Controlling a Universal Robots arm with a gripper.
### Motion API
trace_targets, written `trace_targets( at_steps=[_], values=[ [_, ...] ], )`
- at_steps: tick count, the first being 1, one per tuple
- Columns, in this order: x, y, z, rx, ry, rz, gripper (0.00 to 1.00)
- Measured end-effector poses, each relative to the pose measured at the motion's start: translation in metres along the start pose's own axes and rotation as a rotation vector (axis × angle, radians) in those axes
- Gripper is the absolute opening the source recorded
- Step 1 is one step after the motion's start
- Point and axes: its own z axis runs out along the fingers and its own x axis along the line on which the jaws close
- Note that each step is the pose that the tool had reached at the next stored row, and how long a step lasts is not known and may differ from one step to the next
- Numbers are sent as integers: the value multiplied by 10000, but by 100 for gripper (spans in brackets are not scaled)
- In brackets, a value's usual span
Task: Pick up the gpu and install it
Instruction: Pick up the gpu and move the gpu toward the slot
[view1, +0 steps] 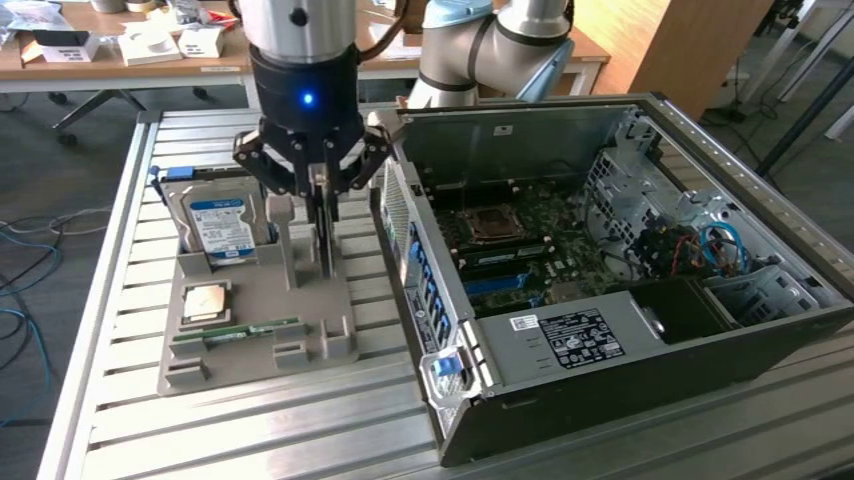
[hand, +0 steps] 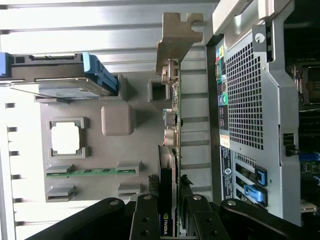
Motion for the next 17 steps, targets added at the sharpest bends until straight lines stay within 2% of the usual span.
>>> trace_targets(
  at_steps=[17],
  values=[
    [-8,19,-417,0,0,0,27]
  ],
)
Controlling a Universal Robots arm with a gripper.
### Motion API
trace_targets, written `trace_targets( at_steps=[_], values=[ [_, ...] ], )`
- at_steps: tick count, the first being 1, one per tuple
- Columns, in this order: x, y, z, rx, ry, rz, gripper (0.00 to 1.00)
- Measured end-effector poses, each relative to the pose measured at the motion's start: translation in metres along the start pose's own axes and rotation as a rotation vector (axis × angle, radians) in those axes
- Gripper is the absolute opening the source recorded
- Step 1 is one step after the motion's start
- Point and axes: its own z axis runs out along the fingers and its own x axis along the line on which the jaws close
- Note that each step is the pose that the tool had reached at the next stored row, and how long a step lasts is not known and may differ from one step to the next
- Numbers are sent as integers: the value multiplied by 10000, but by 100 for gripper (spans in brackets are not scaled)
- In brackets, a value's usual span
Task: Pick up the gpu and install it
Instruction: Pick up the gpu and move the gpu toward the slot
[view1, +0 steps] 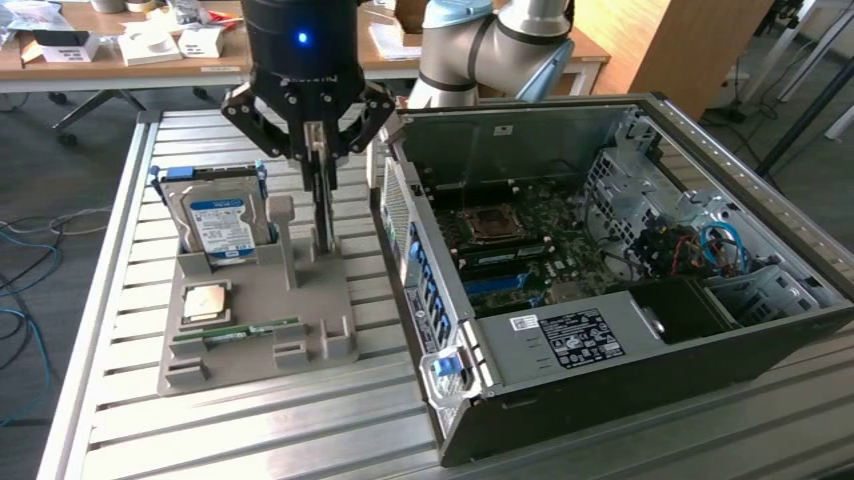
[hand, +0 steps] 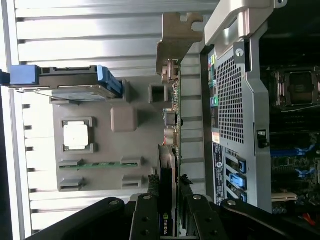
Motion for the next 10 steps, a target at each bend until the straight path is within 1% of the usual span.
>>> trace_targets(
  at_steps=[5,10],
  values=[
    [-2,4,-91,1,1,0,27],
    [-3,6,-133,0,0,0,27]
  ],
)
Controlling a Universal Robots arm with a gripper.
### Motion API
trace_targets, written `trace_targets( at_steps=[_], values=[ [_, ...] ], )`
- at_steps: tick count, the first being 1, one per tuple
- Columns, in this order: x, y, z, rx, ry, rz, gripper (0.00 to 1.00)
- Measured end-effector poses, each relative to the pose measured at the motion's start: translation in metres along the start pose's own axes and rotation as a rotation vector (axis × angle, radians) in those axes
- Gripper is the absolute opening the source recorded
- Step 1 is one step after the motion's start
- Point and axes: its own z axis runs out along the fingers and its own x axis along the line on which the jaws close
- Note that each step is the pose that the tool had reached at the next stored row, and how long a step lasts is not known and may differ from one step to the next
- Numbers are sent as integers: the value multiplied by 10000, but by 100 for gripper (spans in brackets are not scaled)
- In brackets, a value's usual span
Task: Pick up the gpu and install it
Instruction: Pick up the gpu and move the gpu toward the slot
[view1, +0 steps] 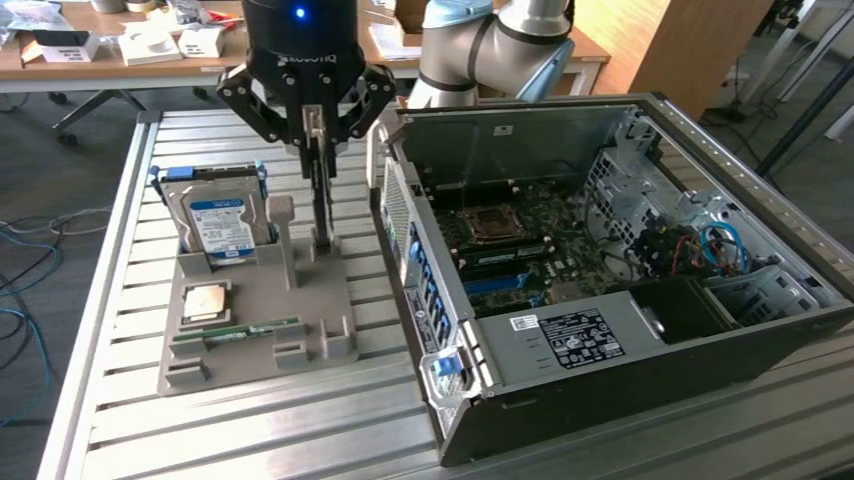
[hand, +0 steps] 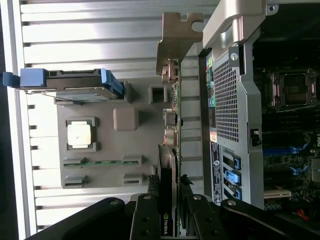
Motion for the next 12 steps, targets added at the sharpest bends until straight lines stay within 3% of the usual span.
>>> trace_targets(
  at_steps=[12],
  values=[
    [-1,2,-39,1,1,0,27]
  ],
)
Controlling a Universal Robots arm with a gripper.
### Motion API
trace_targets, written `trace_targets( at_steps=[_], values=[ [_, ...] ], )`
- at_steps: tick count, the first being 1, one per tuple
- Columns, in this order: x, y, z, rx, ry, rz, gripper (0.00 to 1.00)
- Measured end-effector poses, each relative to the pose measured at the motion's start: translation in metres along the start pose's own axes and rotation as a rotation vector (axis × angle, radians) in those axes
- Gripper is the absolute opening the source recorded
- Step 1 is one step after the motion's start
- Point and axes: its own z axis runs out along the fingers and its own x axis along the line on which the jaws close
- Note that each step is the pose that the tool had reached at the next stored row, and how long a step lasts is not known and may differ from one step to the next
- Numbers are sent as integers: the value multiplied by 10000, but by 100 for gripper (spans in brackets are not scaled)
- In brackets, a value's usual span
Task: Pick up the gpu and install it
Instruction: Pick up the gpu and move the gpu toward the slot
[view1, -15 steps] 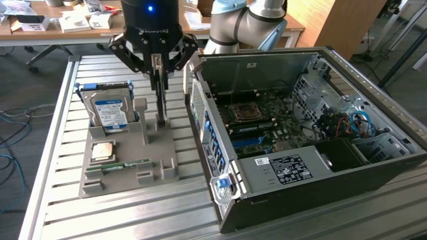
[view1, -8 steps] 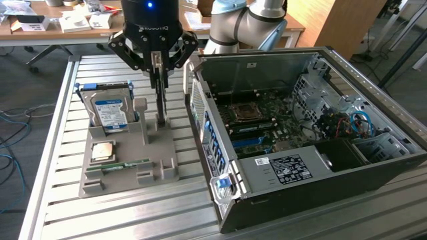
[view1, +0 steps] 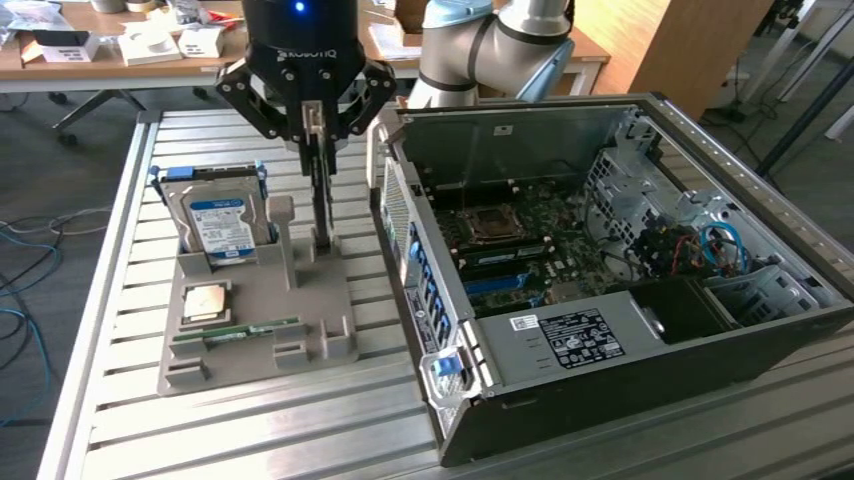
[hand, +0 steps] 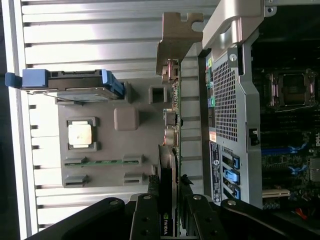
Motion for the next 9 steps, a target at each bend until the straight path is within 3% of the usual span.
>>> trace_targets(
  at_steps=[9],
  values=[
    [-2,4,-95,-2,-1,0,27]
  ],
)
